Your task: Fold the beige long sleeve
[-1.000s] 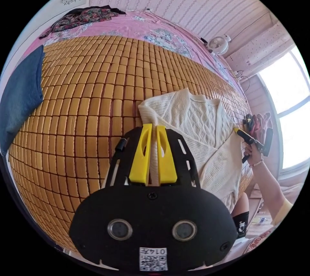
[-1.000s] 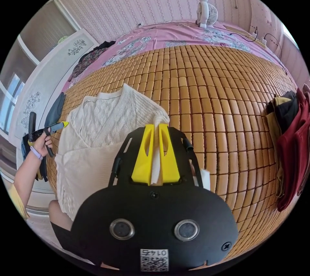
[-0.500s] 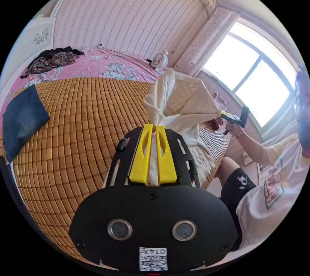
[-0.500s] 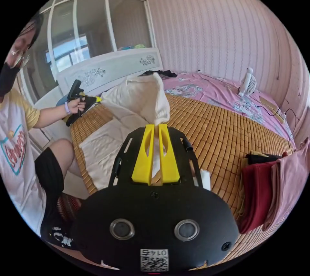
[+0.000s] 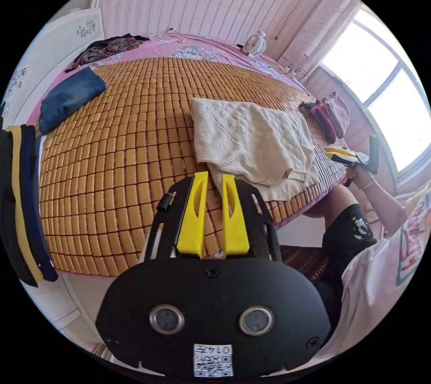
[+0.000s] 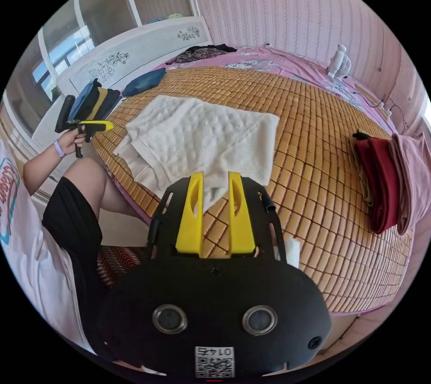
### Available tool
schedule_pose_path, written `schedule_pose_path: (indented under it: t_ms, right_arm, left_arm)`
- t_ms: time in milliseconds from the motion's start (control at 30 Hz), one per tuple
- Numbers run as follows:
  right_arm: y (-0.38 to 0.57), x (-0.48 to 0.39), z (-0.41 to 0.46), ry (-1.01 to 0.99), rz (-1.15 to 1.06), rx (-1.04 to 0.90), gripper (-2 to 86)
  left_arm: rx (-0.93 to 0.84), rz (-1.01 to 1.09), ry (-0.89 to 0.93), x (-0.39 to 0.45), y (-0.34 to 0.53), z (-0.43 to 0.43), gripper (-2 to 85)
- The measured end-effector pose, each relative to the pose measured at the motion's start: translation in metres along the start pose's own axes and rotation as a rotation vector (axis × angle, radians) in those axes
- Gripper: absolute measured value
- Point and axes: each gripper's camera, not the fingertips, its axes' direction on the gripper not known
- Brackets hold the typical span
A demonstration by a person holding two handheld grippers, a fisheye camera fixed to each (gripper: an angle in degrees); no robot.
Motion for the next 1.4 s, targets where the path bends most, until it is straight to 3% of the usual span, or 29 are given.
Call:
schedule_pose_path:
  t_ms: [100,200,300,533,700,767,1000,1167,1333,1400]
  right_arm:
    - [-0.024,-0.052,0.042,-0.09,-0.139,-0.093,11.1]
    - [-0.027,-0.097,0.085,-0.022,-0.293,-0.218,8.9]
    - [-0.03,-0.103,0.092,0.02,-0.275,-0.188,4.4]
    - [-0.046,-0.112,0.023,-0.069,-0.333,-0.079,2.1]
    - [-0.04,-0.134,0.064,-0.037,-0.375,-0.261,2.2]
    - [-0.032,-0.137,0.111,-0.052,-0.331,-0.367,2.4]
    - [-0.031,-0.153,0.12,-0.043,-0.235,-0.255,4.9]
    - [-0.035,-0.174,0.105,-0.022,-0.313,-0.251,7.4]
    - [-0.094,-0.187,0.107,0.028,-0.389,-0.172,3.8]
    - [-0.134,-0.196,0.122,0.098,-0.399,-0.144,1.8]
  left_arm:
    - [-0.042,-0.006,0.042,0.027,-0.021,0.034,7.9]
    - [-0.131,0.038,-0.045,0.053,-0.034,0.062,7.6]
    - [-0.155,0.158,-0.154,0.079,-0.039,0.063,5.0]
    - [-0.097,0.206,-0.085,0.102,-0.05,-0.007,-0.4]
    - [-0.169,0.151,-0.055,0.102,-0.037,-0.004,-0.7]
    - [-0.285,0.146,-0.091,0.106,-0.025,0.029,-0.6]
    - [-0.223,0.053,-0.039,0.119,-0.014,0.011,3.9]
    - [-0.055,0.161,-0.206,0.187,0.007,-0.047,5.5]
    - [0.202,0.361,0.119,0.28,0.013,-0.053,0.5]
    - [0.226,0.454,0.11,0.316,0.01,-0.029,-0.4]
